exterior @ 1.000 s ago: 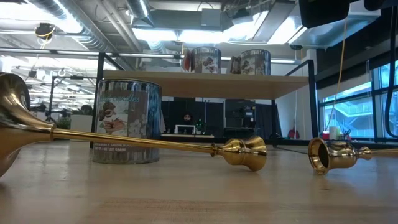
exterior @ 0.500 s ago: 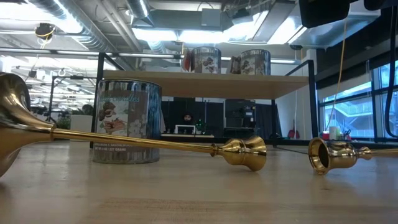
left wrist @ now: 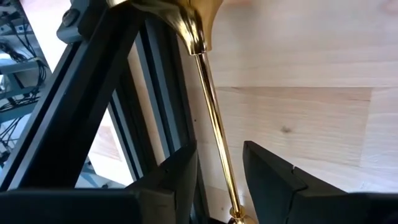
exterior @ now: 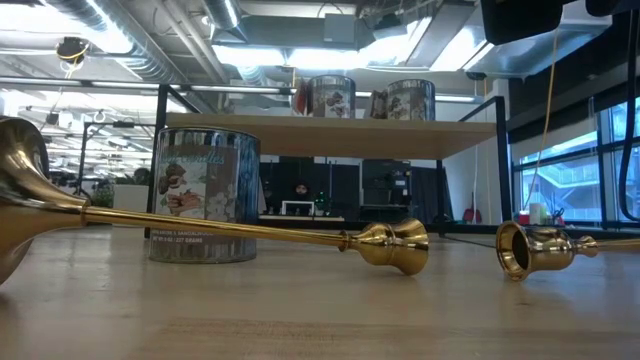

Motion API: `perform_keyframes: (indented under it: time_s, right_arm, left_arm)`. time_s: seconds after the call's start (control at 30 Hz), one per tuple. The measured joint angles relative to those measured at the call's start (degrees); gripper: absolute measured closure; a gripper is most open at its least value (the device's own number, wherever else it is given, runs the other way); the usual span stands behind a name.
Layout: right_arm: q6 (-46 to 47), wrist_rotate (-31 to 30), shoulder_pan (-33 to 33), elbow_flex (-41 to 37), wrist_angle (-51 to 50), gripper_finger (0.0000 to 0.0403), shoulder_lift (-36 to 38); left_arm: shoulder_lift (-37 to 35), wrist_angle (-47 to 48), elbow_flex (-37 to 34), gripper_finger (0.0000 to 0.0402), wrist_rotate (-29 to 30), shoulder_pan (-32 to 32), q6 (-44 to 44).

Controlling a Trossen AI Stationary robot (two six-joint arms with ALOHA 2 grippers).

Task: Pick & Place candle stick holders
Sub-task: Put the left gold candle holder on the shelf

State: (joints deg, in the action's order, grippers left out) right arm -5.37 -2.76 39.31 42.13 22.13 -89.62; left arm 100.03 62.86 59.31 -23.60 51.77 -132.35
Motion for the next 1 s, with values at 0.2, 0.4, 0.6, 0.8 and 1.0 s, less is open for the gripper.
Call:
perform_keyframes:
  time_s: [0.2,0.4,0.6,0.8,1.0]
  right_arm:
    - [0.0,0.0,0.0,0.0,0.0,0.0399,0.0]
    - [0.1,0.0,0.0,0.0,0.0,0.0399,0.0]
    - [0.2,0.0,0.0,0.0,0.0,0.0399,0.0]
    - [0.2,0.0,0.0,0.0,0.0,0.0399,0.0]
    - [0.5,0.0,0.2,0.0,0.0,0.0399,0.0]
  left_arm:
    - [0.0,-0.3,0.0,0.0281,0.0,0.8,-0.4]
    - [0.0,-4.9,-2.3,0.0279,-1.9,1.1,-0.8]
    - [-0.1,-8.6,-5.3,0.0279,-2.0,0.5,1.1]
    - [0.0,-8.5,-5.4,0.0318,-1.7,0.3,1.1]
    - [-0.2,-10.0,-6.2,0.0383,-2.0,0.5,1.0]
